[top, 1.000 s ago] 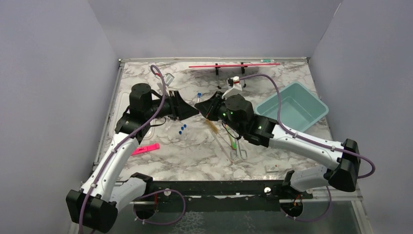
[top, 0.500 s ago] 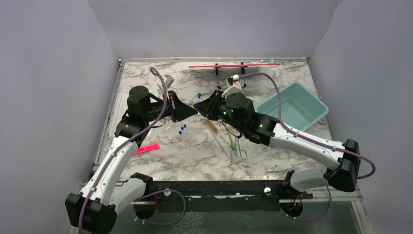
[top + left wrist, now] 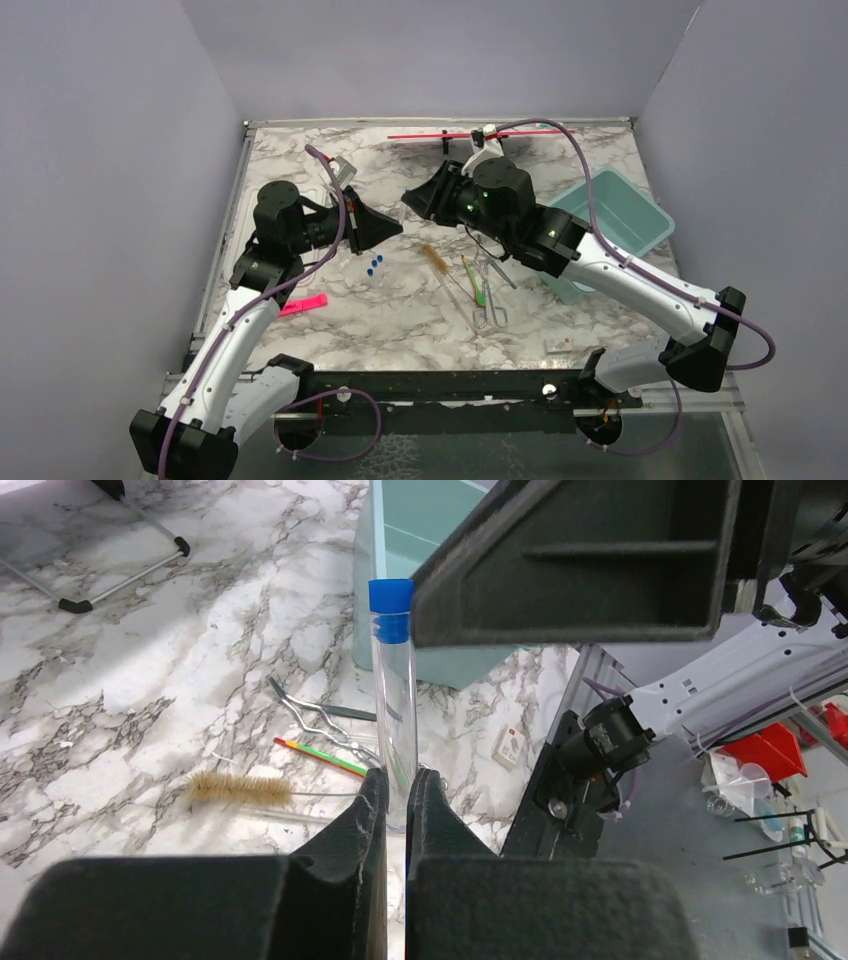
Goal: Organize the chemistry lab equipment
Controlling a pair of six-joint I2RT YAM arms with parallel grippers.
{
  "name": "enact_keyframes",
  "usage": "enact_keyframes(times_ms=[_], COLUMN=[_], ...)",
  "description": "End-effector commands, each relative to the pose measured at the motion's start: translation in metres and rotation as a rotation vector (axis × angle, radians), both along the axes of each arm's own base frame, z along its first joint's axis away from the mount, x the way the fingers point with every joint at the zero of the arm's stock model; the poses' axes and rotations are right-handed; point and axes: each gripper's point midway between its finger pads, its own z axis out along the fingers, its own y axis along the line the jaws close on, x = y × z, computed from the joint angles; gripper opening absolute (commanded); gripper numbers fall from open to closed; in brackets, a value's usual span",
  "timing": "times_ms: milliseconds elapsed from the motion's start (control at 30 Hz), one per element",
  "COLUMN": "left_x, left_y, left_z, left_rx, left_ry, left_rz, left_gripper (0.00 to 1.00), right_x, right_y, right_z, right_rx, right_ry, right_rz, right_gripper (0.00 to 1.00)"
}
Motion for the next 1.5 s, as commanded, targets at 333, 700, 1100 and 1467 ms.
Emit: enact_keyframes(times_ms=[333,700,1100,1467], left_x=[-0.006,-0.004,0.039,0.036], left_y=[0.002,0.005,0.081,0.184], left_z=[-0.005,-0.008,0.001,0.001], left_rx=[0.034,0.051,0.196,0.319], left_ry=[-0.043,-0.048,0.040,0.177], left_rz=[-0.008,0.008,0.591,1.181], left_gripper=[0.00,0.00,0.65,0.72], right_x=[-0.003,-0.003,0.003,-0.025], right_y=[0.005,0.009,0.008,0.024], right_z=[-0.009,0.000,-0.009,-0.083], right_rx=[-0.066,-0.035,-0.144,-0.203], right_ry=[-0.023,-0.093,-0.389,-0.706], right_rz=[0.086,0.130,0.195,0.337], right_gripper=[0.29,0.18,0.09,0.09])
